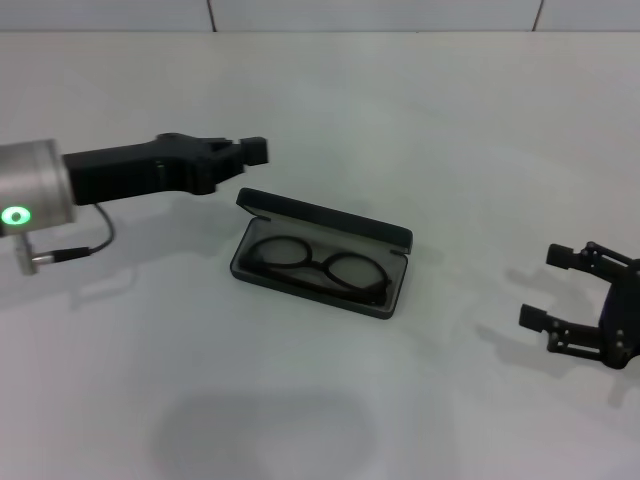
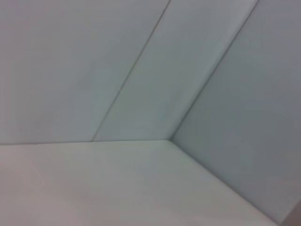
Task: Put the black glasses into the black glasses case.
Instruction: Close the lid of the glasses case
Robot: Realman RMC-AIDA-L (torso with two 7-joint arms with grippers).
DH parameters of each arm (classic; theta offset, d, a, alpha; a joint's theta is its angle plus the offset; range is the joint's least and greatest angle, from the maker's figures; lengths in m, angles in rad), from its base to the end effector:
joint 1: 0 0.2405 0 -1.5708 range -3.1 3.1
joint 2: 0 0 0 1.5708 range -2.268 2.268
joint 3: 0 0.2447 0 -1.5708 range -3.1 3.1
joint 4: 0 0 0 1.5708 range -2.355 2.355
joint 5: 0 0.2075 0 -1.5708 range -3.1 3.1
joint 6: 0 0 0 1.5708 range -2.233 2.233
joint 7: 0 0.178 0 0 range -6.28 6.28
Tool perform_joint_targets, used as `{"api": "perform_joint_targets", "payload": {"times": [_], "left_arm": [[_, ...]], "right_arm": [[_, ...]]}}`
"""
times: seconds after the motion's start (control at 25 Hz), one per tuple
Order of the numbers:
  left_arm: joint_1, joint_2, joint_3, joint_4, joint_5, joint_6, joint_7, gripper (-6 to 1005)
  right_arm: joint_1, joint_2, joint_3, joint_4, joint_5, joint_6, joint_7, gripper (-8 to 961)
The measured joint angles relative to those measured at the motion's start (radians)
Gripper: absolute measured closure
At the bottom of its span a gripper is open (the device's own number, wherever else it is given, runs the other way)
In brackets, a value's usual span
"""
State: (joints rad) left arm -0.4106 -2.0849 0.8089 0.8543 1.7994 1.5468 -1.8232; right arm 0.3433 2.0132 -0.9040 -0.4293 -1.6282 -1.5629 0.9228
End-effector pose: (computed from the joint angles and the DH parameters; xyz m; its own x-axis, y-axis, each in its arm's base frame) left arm -0.2294 0.3355 0.0077 0.5481 0.5602 0.6210 0.7114 -0.7028 0.0061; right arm 0.2790 0.2813 -0.0302 0.7825 -0.1476 -0.6048 -0.3751 -0.8871 -0.2689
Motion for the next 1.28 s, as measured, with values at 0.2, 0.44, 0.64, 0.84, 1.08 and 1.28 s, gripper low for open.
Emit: {"api": "perform_joint_targets", "payload": {"times": [0.2,0.44,0.64,0.84,1.08,1.28], "left_arm": [[-0.004,-0.014,0.199,-0.039,-0.047,-0.205,0.029,991],[-0.006,-0.012,0.341,-0.039,-0.098,-0.351,0.035,986],[-0.009,-0.011,0.379,-0.034,-0.114,-0.368,0.036,981],[-0.007,-0.009,0.39,-0.039,-0.108,-0.37,0.032,977],[0.0,-0.007,0.392,-0.041,-0.09,-0.37,0.027,971],[0.002,-0.007,0.401,-0.042,-0.076,-0.37,0.026,967]], "right_arm": [[0.008,0.001,-0.005,0.036,-0.001,0.006,-0.031,110],[0.009,0.002,-0.004,0.059,-0.001,0.008,-0.052,110],[0.009,0.002,-0.004,0.061,0.002,0.009,-0.055,110],[0.007,0.002,0.0,0.061,0.003,0.009,-0.057,110],[0.007,0.002,0.001,0.061,0.003,0.009,-0.063,110],[0.006,0.002,0.003,0.061,0.004,0.009,-0.064,110]]}}
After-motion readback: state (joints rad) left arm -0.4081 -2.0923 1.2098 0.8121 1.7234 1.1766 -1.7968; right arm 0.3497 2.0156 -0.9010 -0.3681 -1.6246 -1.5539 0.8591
